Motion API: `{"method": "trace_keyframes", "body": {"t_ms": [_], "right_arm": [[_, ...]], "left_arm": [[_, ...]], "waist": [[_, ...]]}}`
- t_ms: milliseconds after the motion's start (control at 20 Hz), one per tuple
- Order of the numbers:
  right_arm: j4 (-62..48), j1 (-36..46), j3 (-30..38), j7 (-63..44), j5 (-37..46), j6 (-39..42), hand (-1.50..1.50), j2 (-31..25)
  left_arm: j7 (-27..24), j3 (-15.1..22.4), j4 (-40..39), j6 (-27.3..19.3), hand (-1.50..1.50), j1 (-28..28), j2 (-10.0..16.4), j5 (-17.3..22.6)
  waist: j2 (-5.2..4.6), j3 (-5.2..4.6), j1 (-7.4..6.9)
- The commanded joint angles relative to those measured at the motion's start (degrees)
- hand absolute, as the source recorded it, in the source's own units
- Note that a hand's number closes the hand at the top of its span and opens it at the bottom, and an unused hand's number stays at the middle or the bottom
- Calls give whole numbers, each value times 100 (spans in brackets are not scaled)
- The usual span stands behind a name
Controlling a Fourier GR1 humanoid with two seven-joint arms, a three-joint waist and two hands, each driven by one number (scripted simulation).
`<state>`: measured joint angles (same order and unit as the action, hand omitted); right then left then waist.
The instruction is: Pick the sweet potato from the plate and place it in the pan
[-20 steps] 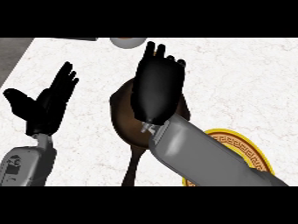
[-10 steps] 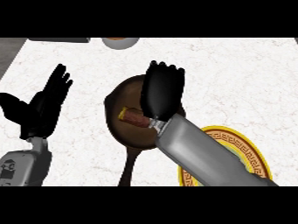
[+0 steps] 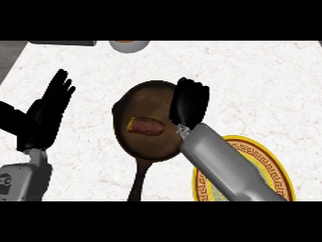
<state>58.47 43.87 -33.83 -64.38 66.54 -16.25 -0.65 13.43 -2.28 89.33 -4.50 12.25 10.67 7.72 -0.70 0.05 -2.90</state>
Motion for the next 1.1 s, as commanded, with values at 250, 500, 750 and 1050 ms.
{"method": "trace_keyframes", "body": {"t_ms": [250, 500, 750, 1050], "right_arm": [[-561, -621, 99, -315, -1148, -1911, -150, 62], [-117, -736, -20, 0, -934, -2939, -150, 62], [743, -1277, 310, 317, -976, -3807, -150, 63], [2308, -2750, -26, 842, -958, -4609, -150, 64]], "left_arm": [[70, 8, 142, 8, 0, -27, -21, 18], [42, -116, 136, -73, 0, -105, 33, -23], [5, -172, 104, -38, 0, -314, 64, -12], [56, -441, 280, 73, 0, -383, 215, 225]], "waist": [[1, 7, -60], [66, 3, 103], [108, 2, 313], [136, 1, 422]]}}
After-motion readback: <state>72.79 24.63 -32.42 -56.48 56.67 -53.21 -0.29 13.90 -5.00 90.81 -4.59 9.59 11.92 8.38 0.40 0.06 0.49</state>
